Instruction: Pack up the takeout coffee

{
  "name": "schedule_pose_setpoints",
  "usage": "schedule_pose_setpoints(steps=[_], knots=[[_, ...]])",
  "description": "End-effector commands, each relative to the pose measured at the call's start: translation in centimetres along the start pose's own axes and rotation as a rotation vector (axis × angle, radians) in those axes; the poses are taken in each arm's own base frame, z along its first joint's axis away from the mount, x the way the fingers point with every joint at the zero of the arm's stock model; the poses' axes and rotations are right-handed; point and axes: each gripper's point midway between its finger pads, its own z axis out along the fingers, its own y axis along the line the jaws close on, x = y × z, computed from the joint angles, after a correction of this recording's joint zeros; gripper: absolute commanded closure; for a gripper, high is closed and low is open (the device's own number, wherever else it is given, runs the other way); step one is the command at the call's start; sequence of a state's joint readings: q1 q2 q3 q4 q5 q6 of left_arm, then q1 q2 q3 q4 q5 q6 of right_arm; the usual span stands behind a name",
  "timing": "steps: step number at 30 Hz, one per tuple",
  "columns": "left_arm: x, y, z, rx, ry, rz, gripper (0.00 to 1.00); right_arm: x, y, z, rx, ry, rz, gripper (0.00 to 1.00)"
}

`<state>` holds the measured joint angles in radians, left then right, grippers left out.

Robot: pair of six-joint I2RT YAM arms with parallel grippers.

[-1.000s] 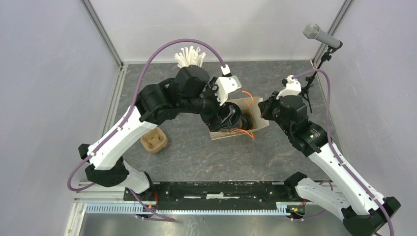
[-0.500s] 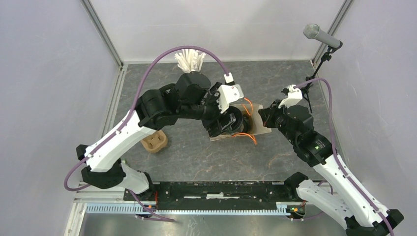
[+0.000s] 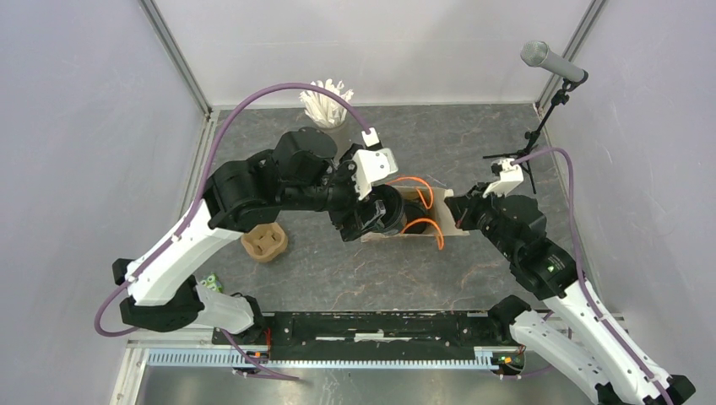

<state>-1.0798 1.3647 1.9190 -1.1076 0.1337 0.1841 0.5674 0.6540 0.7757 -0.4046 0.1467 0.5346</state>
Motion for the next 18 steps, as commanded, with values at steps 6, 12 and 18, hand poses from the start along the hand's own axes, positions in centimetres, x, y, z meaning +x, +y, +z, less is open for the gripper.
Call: schedule_pose_setpoints(steps=[6, 12, 18], knots=[[0.4, -0.1, 0.6, -0.006, 0.026, 0.042, 0.47, 1.1, 0.5, 0.0, -0.062, 0.002, -0.019, 1.00], [-1.2, 1.9, -0.2, -0.127, -0.002, 0.082, 0.48, 0.3, 0.6, -0.1, -0.055, -0.008, -0.025, 1.00], [-1.0, 2.7, -0.1, -0.167, 0.014, 0.120, 0.47, -1.3, 0.4, -0.1, 0.013, 0.004, -0.009, 0.96]])
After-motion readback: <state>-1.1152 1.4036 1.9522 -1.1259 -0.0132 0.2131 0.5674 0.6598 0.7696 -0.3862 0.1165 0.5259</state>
